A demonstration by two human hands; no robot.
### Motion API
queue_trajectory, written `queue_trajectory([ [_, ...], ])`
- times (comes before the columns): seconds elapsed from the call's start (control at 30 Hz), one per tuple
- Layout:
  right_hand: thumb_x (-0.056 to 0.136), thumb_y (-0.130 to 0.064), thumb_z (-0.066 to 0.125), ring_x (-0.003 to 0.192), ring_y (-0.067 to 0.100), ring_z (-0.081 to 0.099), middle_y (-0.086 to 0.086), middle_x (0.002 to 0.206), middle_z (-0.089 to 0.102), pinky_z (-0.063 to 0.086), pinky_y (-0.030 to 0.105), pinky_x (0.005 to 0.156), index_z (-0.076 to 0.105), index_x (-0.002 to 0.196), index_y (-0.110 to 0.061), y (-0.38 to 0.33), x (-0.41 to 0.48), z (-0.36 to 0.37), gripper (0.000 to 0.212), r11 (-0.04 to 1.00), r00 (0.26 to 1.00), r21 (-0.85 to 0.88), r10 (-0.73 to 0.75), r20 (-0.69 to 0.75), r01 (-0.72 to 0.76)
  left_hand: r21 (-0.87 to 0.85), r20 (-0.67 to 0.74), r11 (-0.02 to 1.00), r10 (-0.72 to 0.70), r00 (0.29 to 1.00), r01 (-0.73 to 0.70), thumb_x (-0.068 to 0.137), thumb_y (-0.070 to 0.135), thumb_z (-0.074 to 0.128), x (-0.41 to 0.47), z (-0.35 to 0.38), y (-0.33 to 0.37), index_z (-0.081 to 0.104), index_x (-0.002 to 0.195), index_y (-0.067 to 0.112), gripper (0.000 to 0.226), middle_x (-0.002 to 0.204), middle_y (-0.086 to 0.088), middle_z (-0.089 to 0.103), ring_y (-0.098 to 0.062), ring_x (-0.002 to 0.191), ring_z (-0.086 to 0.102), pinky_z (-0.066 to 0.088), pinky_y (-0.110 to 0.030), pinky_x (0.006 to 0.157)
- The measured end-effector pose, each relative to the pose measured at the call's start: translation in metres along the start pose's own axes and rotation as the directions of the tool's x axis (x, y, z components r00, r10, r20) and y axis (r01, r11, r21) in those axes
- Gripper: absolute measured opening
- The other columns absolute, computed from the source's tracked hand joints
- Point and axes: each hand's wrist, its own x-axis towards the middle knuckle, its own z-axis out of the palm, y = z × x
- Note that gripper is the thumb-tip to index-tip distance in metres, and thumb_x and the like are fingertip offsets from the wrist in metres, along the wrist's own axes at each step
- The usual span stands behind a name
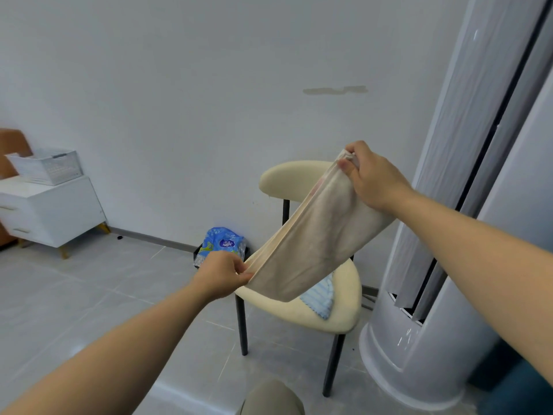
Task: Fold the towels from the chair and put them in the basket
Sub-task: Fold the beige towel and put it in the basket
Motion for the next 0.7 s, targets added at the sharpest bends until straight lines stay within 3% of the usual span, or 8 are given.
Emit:
queue_trajectory([
  [0.13,0.106,-0.048,0.033,0.11,0.034,0.058,0.01,0.127,0.061,0.039,0.038,0.08,0.041,0.131,-0.018,0.004,-0.003,0.005,0.04,0.998,0.999,-0.06,-0.022,-0.029,0.021,0.11,0.031,0.994,0.008,0.999,-0.012,0.078,0.042,0.071,0.007,-0.018,-0.001,0.067,0.063,0.016,0.03,0.061,0.0,0.065,-0.011,0.057,0.055,0.051,-0.031,0.06],
  [0.33,0.106,-0.05,0.03,0.104,0.036,0.06,0.009,0.125,0.062,0.043,0.042,0.08,0.04,0.128,-0.02,0.006,-0.006,0.01,0.038,0.989,0.999,-0.142,-0.049,-0.02,0.046,0.198,0.164,0.98,-0.014,0.986,-0.019,0.074,0.023,0.068,0.011,-0.036,0.001,0.047,0.05,0.016,0.033,0.054,-0.002,0.039,-0.013,0.055,0.03,0.03,-0.027,0.054],
  [0.5,0.105,-0.05,0.03,0.098,0.037,0.06,0.01,0.12,0.064,0.038,0.039,0.074,0.039,0.125,-0.019,0.01,-0.006,0.011,0.038,0.979,0.999,-0.199,-0.046,-0.024,0.041,0.066,0.213,0.998,-0.016,0.977,0.002,0.069,0.014,0.071,0.01,-0.044,-0.003,0.056,0.056,0.015,0.02,0.059,-0.008,0.063,-0.012,0.055,0.052,0.044,-0.026,0.056],
  [0.6,0.106,-0.049,0.031,0.097,0.038,0.061,0.01,0.118,0.064,0.037,0.039,0.073,0.039,0.124,-0.019,0.011,-0.005,0.009,0.037,0.977,0.998,-0.21,-0.05,-0.031,0.042,-0.054,0.252,0.998,-0.022,0.967,0.037,0.07,0.009,0.073,0.006,-0.046,-0.003,0.058,0.073,0.009,0.016,0.066,-0.007,0.071,-0.015,0.062,0.072,0.052,-0.026,0.057],
  [0.7,0.106,-0.049,0.03,0.096,0.036,0.06,0.009,0.117,0.064,0.036,0.038,0.074,0.039,0.124,-0.019,0.011,-0.004,0.007,0.037,0.976,0.999,-0.216,-0.044,-0.024,0.038,-0.218,0.293,0.974,0.002,0.956,0.065,0.076,0.006,0.072,0.001,-0.049,0.0,0.056,0.092,0.011,0.023,0.073,-0.011,0.07,-0.025,0.064,0.074,0.053,-0.031,0.056],
])
